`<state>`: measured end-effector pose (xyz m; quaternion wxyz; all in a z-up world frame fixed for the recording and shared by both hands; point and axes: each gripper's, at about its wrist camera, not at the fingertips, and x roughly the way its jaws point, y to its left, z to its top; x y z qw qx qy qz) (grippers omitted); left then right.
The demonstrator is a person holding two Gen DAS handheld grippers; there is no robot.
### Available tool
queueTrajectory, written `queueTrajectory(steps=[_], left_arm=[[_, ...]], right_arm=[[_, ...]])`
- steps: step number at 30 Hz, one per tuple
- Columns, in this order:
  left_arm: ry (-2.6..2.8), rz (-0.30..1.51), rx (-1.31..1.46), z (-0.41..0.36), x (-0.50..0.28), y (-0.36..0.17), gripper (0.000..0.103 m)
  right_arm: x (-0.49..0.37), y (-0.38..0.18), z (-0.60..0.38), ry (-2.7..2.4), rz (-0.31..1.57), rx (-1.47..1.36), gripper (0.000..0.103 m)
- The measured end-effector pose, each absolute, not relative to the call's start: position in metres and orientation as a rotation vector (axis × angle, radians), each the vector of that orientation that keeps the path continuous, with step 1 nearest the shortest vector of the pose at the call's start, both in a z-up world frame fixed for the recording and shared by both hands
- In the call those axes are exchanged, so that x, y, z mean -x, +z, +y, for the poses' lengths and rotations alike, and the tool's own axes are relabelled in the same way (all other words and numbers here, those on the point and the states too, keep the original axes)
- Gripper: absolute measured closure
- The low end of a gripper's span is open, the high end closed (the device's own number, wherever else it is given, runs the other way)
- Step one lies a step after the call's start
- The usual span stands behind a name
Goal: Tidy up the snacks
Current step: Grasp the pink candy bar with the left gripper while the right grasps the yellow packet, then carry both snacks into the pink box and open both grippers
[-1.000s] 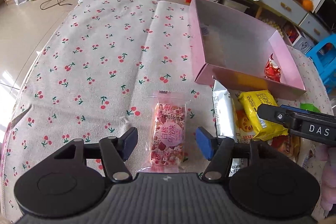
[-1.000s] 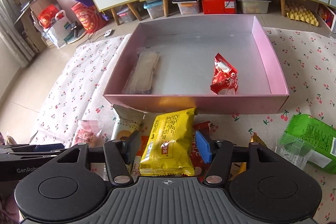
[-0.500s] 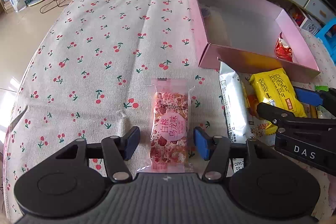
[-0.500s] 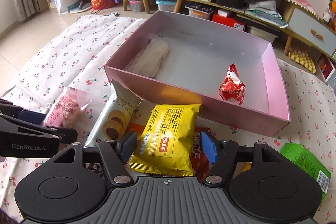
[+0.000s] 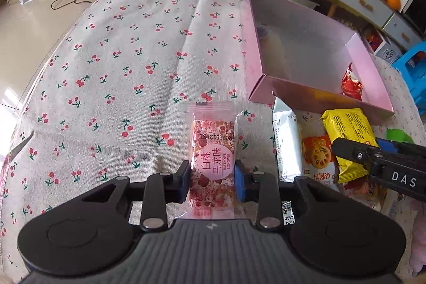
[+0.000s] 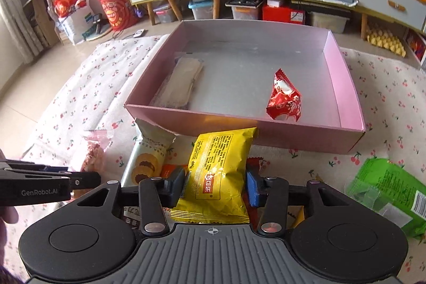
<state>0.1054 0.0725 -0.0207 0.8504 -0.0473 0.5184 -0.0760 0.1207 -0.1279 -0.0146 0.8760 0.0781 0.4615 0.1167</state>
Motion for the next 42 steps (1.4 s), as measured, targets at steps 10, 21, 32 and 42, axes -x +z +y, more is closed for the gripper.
queueTrajectory(steps=[10,21,32,42], left_arm=[[-0.169,1.05,0.176,0.079,-0.11,-0.003,0.073],[-0.205,0.988,0.278,0.068,-0.125,0.015,0.073],[-0.268,0.833,0.298,0.023,-0.157,0.018,0.073],[-0.304,0.808,0.316,-0.004,-0.174,-0.005,0.073]], right_arm=[[-0.118,0.005,-0.151,0.272,0.99,-0.343,0.057],[-0.124,0.03,-0.194,0.209,0.912,-0.474,0.057],[-0.164,0.023,-0.23,0.079,0.868,-0.506,0.057],[-0.199,0.005,-0.244,0.054,0.79,-0.478,0.057]])
